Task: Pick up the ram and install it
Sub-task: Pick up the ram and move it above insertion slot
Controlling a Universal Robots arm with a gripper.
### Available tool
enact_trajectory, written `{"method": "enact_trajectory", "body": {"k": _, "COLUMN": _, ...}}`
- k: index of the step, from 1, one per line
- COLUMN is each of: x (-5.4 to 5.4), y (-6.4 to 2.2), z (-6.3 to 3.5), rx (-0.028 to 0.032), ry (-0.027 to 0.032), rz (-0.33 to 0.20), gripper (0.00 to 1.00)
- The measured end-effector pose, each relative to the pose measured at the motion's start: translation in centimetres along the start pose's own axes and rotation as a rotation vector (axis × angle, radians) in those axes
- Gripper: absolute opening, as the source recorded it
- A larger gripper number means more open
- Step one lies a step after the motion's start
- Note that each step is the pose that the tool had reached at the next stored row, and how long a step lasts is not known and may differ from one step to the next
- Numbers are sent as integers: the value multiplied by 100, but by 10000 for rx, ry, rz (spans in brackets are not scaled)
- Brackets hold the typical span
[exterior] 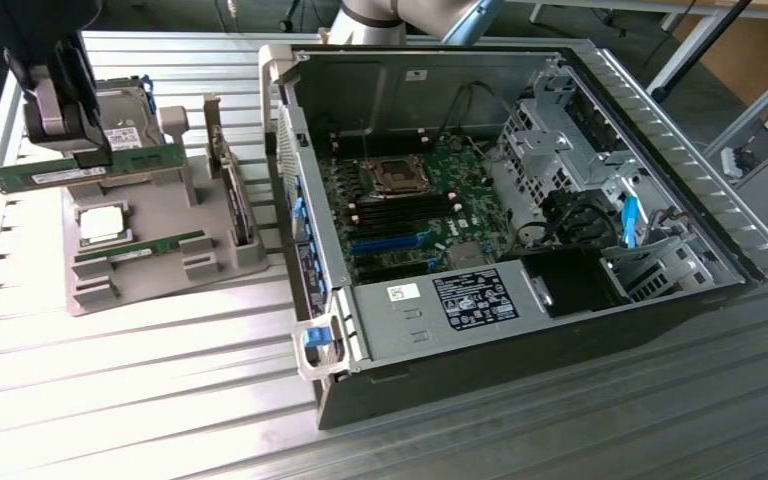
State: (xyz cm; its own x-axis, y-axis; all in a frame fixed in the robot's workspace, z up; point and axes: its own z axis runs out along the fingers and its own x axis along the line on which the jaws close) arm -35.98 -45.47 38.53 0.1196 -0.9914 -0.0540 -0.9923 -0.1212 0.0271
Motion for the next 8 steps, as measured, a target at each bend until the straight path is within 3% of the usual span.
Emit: {"method": "enact_trajectory", "body": {"k": 8, "x": -4, "y": 2, "z": -84, "rx": 0, "ry": 0, "rz": 0, "gripper": 11}}
